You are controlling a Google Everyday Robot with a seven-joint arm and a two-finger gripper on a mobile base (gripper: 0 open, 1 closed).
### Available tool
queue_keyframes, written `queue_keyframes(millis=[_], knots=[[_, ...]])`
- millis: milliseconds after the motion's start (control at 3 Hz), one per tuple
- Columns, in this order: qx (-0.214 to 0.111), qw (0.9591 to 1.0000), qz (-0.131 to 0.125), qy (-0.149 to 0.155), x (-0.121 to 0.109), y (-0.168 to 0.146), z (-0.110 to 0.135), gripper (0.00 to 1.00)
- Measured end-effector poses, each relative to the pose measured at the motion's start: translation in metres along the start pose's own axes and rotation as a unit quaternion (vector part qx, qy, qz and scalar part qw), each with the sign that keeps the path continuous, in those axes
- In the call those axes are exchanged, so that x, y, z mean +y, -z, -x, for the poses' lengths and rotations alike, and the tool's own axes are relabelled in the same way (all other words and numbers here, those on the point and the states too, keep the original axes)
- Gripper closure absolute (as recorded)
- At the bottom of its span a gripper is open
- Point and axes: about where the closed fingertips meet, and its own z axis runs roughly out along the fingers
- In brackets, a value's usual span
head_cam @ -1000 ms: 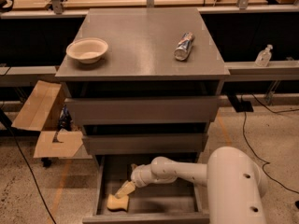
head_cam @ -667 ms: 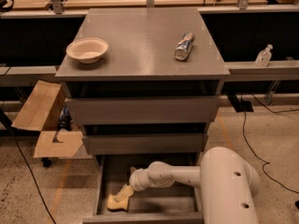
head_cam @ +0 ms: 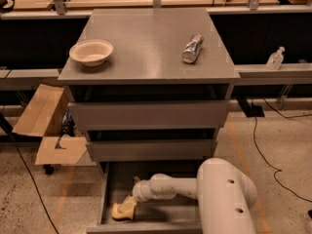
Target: Pick sponge from bottom drawer and place on counter
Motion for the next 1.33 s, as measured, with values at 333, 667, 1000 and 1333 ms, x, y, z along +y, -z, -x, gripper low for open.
queue_keyframes(millis=[333, 667, 1000, 1333], knots=[[0.004, 1.0000, 0.006, -0.005, -0.002, -0.021, -0.013, 0.00], [0.014, 0.9998, 0.006, -0.016, -0.003, -0.037, -0.027, 0.00], [0.025, 0.9992, 0.007, -0.030, 0.001, -0.049, -0.042, 0.00], [0.036, 0.9987, 0.004, -0.037, 0.007, -0.054, -0.049, 0.18]])
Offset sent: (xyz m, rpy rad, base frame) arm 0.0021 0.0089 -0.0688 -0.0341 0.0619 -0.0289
